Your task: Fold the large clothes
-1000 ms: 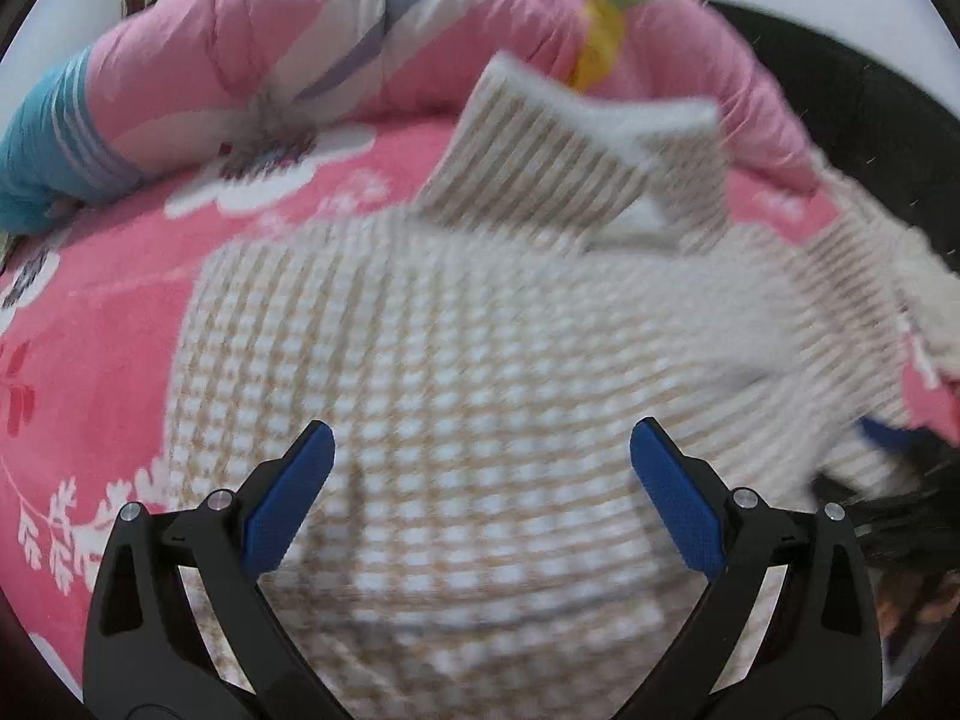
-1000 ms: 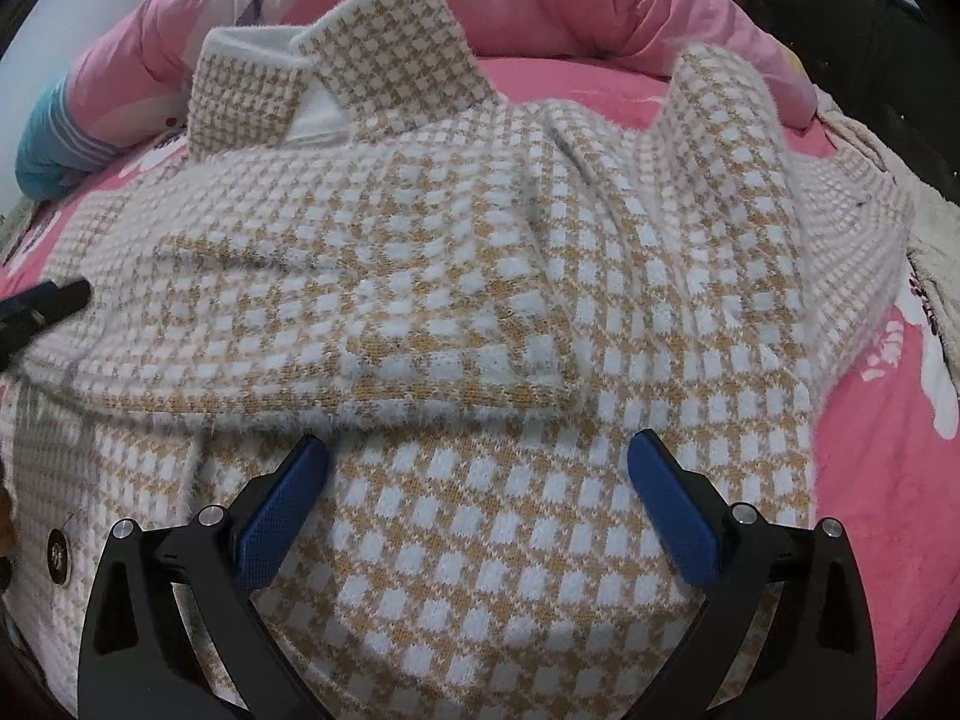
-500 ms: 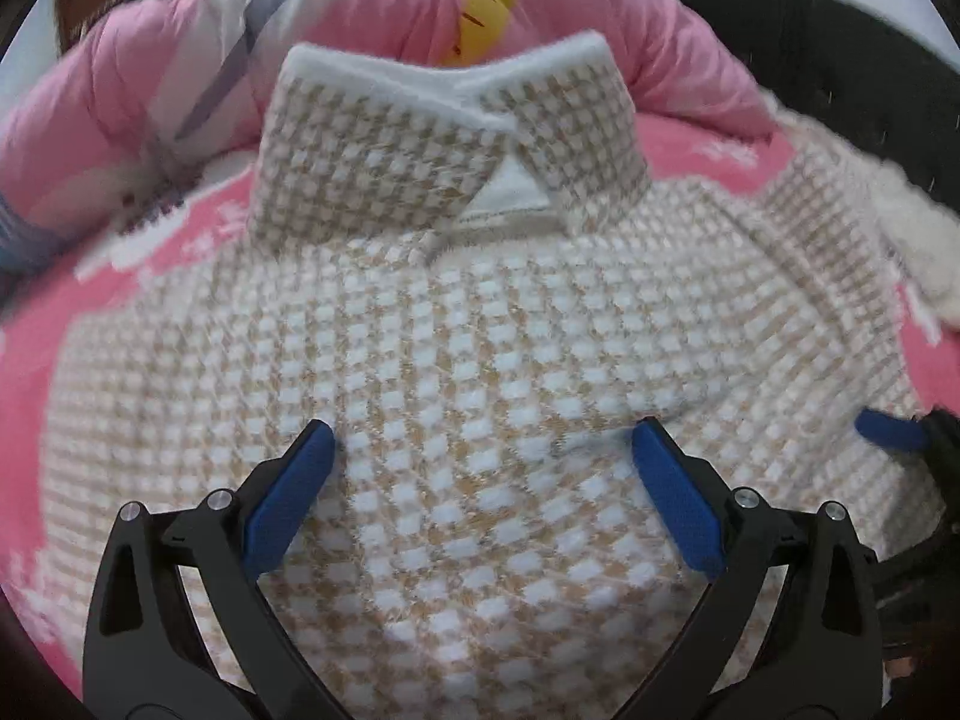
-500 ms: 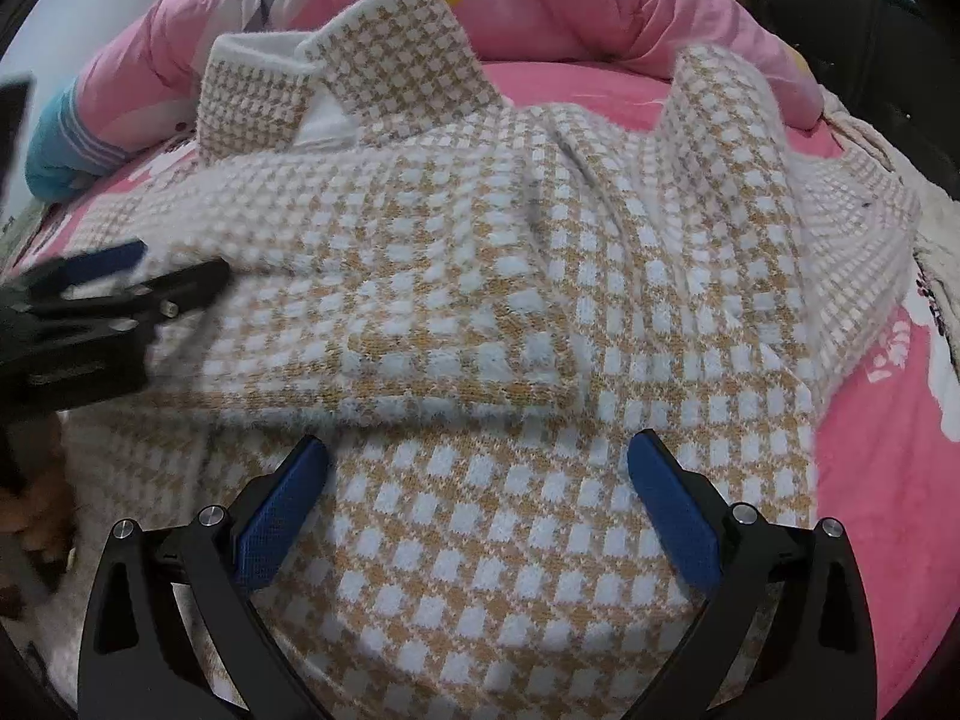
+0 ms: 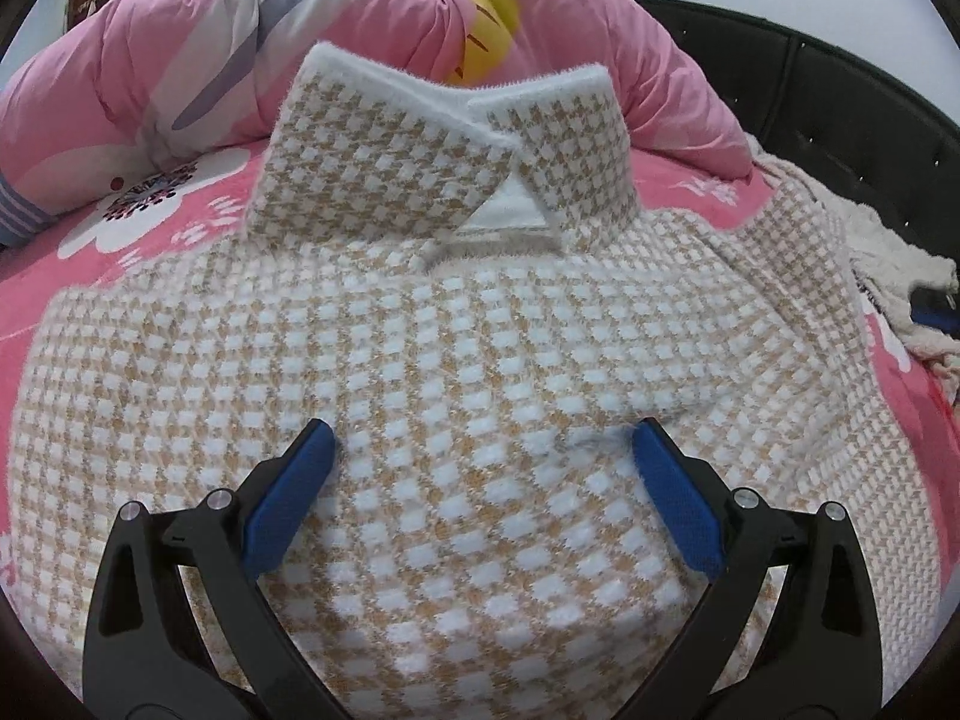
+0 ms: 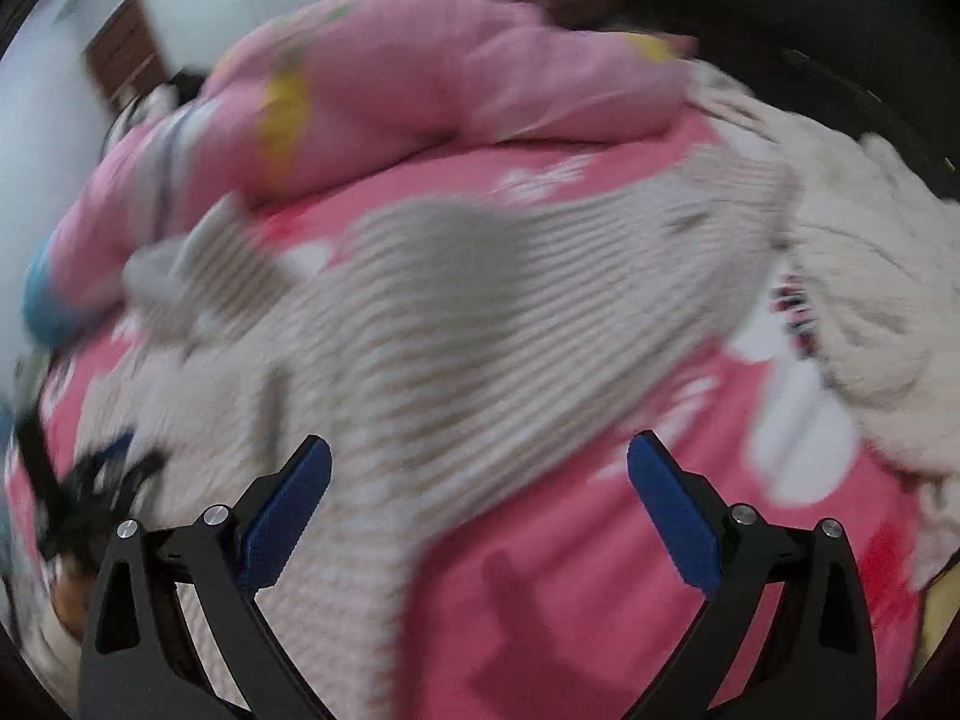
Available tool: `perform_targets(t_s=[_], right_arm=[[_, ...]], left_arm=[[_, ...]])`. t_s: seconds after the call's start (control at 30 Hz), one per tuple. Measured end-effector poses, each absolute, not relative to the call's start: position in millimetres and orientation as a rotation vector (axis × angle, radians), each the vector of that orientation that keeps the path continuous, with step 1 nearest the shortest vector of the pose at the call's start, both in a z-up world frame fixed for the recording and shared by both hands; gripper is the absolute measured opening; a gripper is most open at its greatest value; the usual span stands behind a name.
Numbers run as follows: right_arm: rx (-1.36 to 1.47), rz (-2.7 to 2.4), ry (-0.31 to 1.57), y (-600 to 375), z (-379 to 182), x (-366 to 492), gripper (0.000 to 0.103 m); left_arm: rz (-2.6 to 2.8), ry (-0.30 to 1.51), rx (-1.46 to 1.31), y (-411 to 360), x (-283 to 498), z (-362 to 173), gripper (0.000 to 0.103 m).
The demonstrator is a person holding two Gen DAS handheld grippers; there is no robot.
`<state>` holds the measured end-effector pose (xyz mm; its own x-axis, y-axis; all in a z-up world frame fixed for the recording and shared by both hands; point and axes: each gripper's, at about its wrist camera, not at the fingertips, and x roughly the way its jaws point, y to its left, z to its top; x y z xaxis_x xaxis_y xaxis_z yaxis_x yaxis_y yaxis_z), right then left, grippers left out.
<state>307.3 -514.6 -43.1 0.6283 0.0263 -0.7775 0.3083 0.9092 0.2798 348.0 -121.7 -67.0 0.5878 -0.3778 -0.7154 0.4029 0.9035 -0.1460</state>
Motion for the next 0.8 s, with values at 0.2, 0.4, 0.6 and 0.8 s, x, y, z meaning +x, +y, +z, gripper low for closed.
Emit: perform_targets(t_s=[0.2,0.4,0.6,0.8], right_arm=[[0.690,-0.283,0.839,-611.4,-67.8,339.4,0.085],[0.816,-0.423,0.845,-664.1,-104.4,377.9,0.068],[0.786,-0.543,0.830,-680.5,-119.5,401.4,0.060],[0.627,-0.589,0.840,-674.2,-114.3,411.9,0.026]], left_arm=[[-0.466,0.808,0.011,-116.4,344.2,-69.0,0.096],[-0.477,0.791,-0.022,-104.6,339.3,-68.3,0.096],[-0.476,0.786,-0.022,-102.0,338.2,-68.3,0.096],[-0.470,0.786,-0.014,-104.1,338.9,-67.9,0.096]])
